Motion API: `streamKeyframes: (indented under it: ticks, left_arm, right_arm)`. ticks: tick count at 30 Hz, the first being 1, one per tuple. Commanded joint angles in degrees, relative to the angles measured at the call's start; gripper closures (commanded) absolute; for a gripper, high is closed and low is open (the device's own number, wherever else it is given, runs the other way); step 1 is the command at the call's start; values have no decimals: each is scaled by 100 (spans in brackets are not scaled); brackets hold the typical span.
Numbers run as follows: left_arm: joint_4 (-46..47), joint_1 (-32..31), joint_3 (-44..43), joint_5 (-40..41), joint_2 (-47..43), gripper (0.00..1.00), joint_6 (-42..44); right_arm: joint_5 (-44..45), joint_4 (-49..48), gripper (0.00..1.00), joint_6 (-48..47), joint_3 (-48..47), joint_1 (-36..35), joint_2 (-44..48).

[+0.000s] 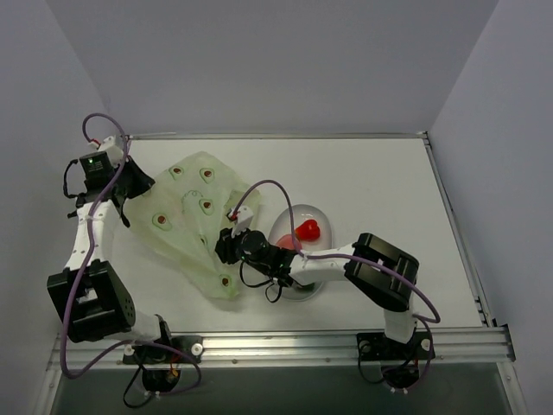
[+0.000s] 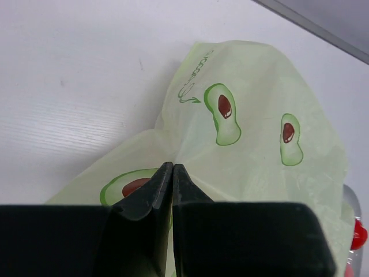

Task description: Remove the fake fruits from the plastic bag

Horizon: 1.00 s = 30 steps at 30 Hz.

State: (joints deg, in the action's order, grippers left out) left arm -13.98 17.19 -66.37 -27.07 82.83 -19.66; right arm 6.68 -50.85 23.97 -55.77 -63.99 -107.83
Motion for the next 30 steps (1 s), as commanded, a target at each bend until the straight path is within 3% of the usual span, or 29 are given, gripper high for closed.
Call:
streamKeyframes:
  ticks: [1,7,11,13,15,19,26,27,28,29,30]
  left_arm:
    - [404,-5,168,-350,-275,98,-441]
    - [713,-215,335,-600,-1109,98,-821]
    - [599,-277,467,-660,-1111,98,-978]
    - [1147,-365,607,-1018,-1302,97,-1382]
    - [548,-812,319,-206,-1392,98,-798]
    - [-51,-674,54,-106,-692,98,-644]
    - [-192,-638,107,447,-276,97,-680]
    - [-341,-638,20,848,-241,91,-584]
    - [-682,-664,-164,983,-206,76,-531]
    - [-764,-699,-201,1054,-240,57,-452]
    - [-825,-752,-218,1150,-319,27,-320]
  right_arm:
    - [422,66,75,38,-233,149,-115]
    - [843,119,75,-164,-75,150,122]
    - [914,58,75,-129,13,158,218]
    - [932,5,75,-129,101,115,376]
    - [862,48,74,-120,119,114,386]
    - [862,348,71,-42,-136,298,-62]
    - [528,400,59,-85,-294,510,-335]
    - [493,444,56,-102,-346,501,-335]
    - [379,514,52,-129,-486,510,-335]
    - [378,610,50,-155,-575,501,-318]
    - [387,777,48,-164,-636,492,-291]
